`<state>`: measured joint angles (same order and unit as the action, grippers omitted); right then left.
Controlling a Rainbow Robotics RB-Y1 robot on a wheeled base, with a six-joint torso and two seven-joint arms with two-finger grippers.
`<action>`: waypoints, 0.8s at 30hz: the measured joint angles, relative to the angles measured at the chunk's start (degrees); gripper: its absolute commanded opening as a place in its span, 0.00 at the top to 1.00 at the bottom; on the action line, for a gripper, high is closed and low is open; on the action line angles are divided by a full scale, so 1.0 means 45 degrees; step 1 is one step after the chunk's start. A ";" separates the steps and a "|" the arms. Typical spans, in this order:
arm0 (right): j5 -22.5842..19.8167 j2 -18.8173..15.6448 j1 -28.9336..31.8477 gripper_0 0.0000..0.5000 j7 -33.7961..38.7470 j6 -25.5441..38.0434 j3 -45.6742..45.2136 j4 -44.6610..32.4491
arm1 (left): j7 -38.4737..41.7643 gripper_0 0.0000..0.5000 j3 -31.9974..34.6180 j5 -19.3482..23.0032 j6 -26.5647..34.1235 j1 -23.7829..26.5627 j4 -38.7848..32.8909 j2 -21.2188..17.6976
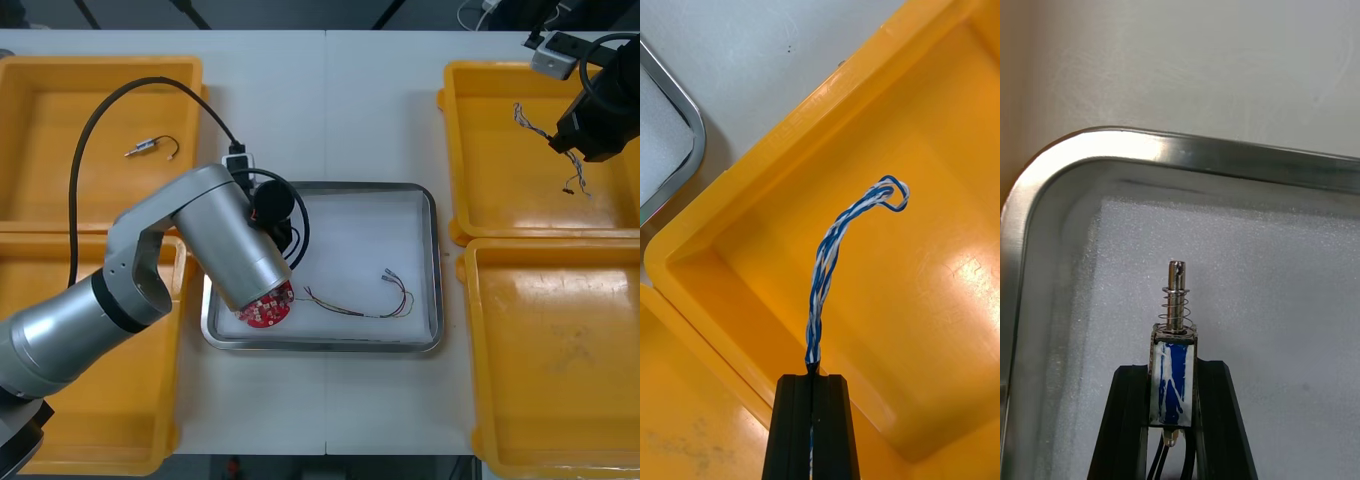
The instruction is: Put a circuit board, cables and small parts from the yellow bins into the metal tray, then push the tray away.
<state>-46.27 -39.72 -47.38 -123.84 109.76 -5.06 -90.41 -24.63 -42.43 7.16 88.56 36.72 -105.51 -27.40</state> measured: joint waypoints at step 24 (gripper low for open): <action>-0.0001 -0.0001 0.0039 1.00 0.0000 0.0001 0.0000 -0.0005 | 0.0031 0.01 0.0045 -0.0467 0.0101 0.0004 -0.1673 -0.0562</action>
<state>-46.28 -39.72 -47.20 -123.84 109.76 -5.06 -90.43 -24.49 -42.22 5.06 89.02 36.74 -113.04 -29.93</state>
